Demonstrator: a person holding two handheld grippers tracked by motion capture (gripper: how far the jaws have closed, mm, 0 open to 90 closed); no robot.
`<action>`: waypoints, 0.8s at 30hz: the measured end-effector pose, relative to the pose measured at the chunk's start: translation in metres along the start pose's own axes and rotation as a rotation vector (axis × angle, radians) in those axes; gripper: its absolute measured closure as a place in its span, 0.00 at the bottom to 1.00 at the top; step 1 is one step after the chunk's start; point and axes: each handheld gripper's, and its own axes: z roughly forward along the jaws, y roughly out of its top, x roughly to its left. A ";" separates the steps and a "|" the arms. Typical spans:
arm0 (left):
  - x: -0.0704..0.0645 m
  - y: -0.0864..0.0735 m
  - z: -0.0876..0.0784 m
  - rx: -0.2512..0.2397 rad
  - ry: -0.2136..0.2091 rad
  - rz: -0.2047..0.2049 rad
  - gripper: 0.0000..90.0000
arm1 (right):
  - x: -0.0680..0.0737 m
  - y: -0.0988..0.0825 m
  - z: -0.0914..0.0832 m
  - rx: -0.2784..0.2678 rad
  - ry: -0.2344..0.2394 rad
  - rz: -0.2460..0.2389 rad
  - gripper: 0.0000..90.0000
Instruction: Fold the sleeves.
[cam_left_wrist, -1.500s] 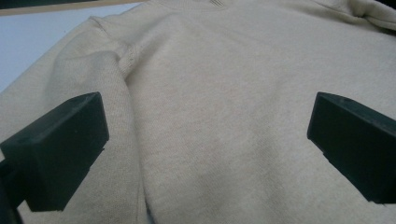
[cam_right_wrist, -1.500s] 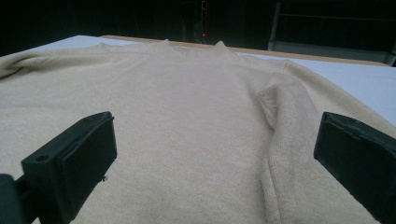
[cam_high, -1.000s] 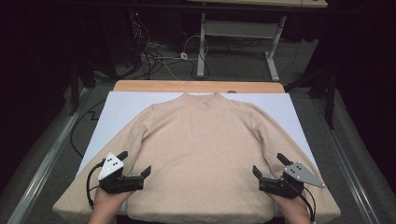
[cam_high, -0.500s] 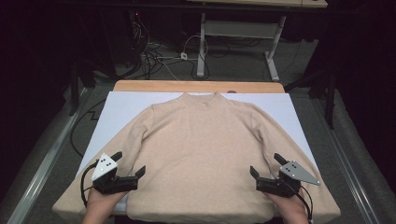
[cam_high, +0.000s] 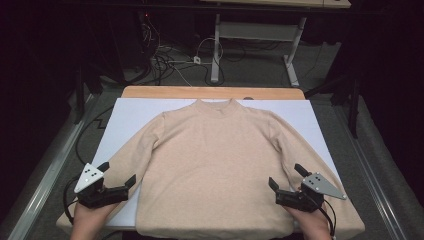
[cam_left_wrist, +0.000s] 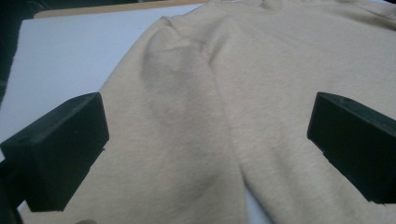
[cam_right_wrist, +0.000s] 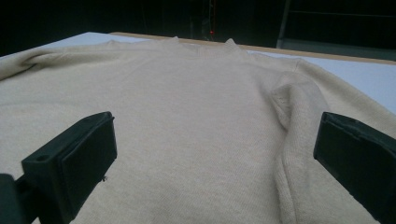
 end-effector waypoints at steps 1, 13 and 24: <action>0.004 -0.001 -0.002 -0.004 0.003 -0.010 0.00 | 0.000 -0.001 0.000 0.008 0.001 -0.003 0.00; 0.039 -0.013 -0.017 0.033 0.069 -0.051 0.00 | 0.005 0.000 0.008 0.016 0.020 -0.015 0.00; 0.061 -0.026 -0.012 0.187 0.113 -0.097 0.00 | 0.008 -0.003 0.011 0.030 0.027 -0.015 0.01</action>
